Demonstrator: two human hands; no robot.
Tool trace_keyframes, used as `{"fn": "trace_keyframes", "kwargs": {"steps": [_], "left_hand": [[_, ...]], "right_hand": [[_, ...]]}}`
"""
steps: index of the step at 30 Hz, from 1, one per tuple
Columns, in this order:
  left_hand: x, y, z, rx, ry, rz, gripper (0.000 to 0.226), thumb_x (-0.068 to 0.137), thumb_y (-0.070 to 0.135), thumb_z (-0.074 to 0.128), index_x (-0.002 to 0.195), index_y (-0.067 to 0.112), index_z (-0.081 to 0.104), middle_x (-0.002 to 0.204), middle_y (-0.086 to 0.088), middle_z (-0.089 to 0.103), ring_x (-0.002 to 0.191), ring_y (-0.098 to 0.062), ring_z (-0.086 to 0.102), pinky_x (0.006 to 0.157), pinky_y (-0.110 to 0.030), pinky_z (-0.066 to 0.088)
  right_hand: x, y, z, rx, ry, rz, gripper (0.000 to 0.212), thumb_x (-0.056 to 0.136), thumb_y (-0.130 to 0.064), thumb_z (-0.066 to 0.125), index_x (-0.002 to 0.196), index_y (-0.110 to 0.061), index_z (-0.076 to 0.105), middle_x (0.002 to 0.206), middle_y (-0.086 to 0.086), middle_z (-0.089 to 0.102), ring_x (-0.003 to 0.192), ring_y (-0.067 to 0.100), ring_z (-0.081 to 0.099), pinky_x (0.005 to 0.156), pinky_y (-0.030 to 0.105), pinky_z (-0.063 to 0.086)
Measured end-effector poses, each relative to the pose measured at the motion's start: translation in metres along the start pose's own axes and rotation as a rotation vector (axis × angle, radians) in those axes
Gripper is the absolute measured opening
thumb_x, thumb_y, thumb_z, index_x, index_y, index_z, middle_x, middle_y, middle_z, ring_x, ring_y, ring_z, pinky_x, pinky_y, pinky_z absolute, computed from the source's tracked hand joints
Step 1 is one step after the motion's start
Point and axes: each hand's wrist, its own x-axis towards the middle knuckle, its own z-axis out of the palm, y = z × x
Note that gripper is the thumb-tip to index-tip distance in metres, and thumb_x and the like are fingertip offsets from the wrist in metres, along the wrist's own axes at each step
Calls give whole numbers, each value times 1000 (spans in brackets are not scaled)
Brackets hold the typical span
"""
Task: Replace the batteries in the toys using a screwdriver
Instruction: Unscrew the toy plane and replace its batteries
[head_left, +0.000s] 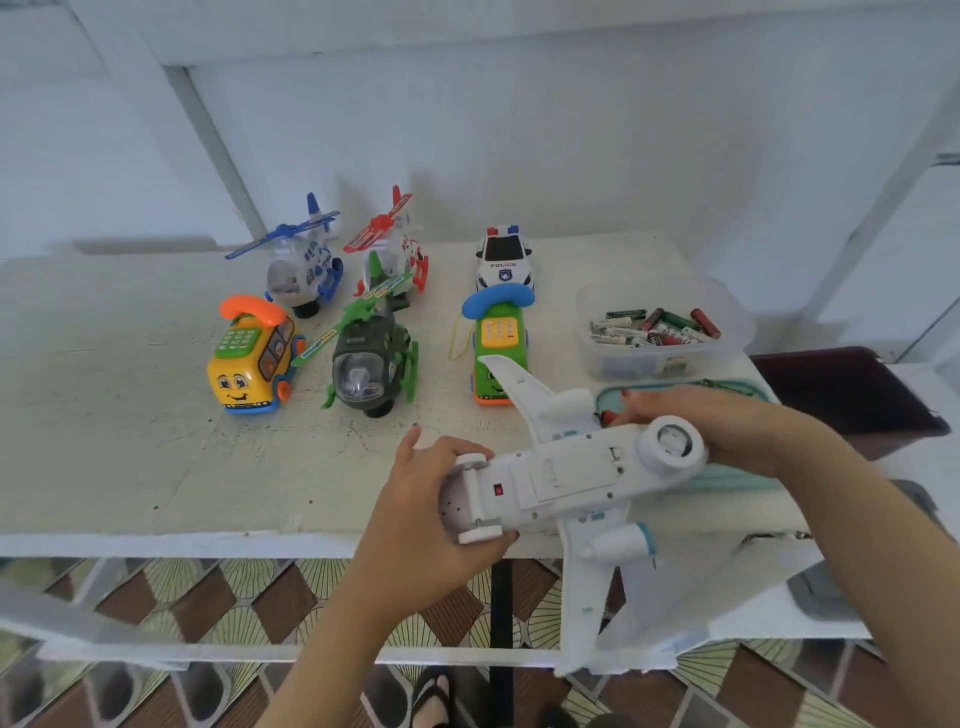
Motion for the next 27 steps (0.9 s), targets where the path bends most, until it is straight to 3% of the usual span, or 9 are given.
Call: {"fn": "trace_keyframes", "kwargs": {"steps": [2, 4, 7, 11, 14, 17, 20, 24, 27], "left_hand": [[-3, -5, 0, 3, 35, -17, 46, 66, 41, 73, 104, 36, 47, 102, 21, 58, 94, -1, 61, 121, -40, 14], [-4, -8, -2, 19, 60, -21, 47, 66, 42, 74, 104, 36, 48, 102, 22, 58, 93, -1, 61, 121, -37, 13], [-5, -12, -7, 71, 74, -23, 47, 66, 44, 73, 105, 39, 46, 104, 23, 58, 94, 0, 60, 122, -34, 11], [-7, -18, -10, 142, 69, -12, 47, 66, 46, 70, 105, 35, 47, 106, 26, 58, 96, 3, 58, 122, -28, 7], [-9, -20, -10, 160, 68, -7, 47, 66, 45, 70, 105, 31, 49, 108, 26, 57, 98, 3, 57, 122, -28, 7], [-7, -21, -8, 173, 73, -13, 48, 67, 46, 70, 107, 29, 50, 109, 28, 56, 99, 5, 56, 122, -27, 5], [-4, -21, -8, 171, 67, -26, 50, 67, 48, 71, 109, 29, 49, 110, 28, 55, 101, 7, 53, 121, -26, 3], [-2, -20, -10, 150, 67, -58, 58, 63, 58, 73, 109, 35, 48, 112, 28, 54, 105, 11, 51, 120, -22, 1], [-1, -17, -10, 149, 83, -54, 63, 56, 60, 74, 108, 34, 49, 107, 27, 56, 109, 15, 47, 118, -18, -1]], "right_hand": [[7, -1, -4, -156, 218, -118, 25, 94, -32, 58, 97, -12, 72, 93, 6, 73, 87, 20, 66, 80, 29, 50], [12, 1, -9, -387, 368, -203, 11, 91, -25, 63, 97, -18, 69, 94, 4, 70, 83, 19, 64, 74, 22, 48], [15, 7, -12, -754, 353, -169, 21, 84, -35, 70, 101, -26, 62, 103, -7, 59, 77, 1, 48, 64, 14, 35], [20, 12, -8, -960, 362, -149, 18, 85, -34, 68, 98, -23, 63, 99, -7, 54, 86, 9, 45, 69, 24, 32], [19, 14, -9, -835, 379, -206, 10, 84, -26, 70, 91, -21, 65, 92, -8, 54, 84, 10, 49, 67, 23, 34], [13, 12, -12, -519, 448, -337, 12, 82, -15, 74, 83, -23, 64, 80, -9, 61, 72, 7, 56, 58, 14, 38], [2, 0, -5, -92, 480, -517, 15, 82, -1, 70, 90, -11, 63, 68, -10, 66, 62, -4, 60, 57, 8, 45], [-12, -14, 4, 208, 664, -793, 22, 85, 3, 66, 102, -9, 60, 86, 6, 67, 82, 15, 68, 80, 35, 56], [-24, -21, 11, 242, 666, -919, 26, 90, 5, 58, 115, -4, 56, 89, 9, 62, 86, 19, 71, 82, 32, 57]]}}
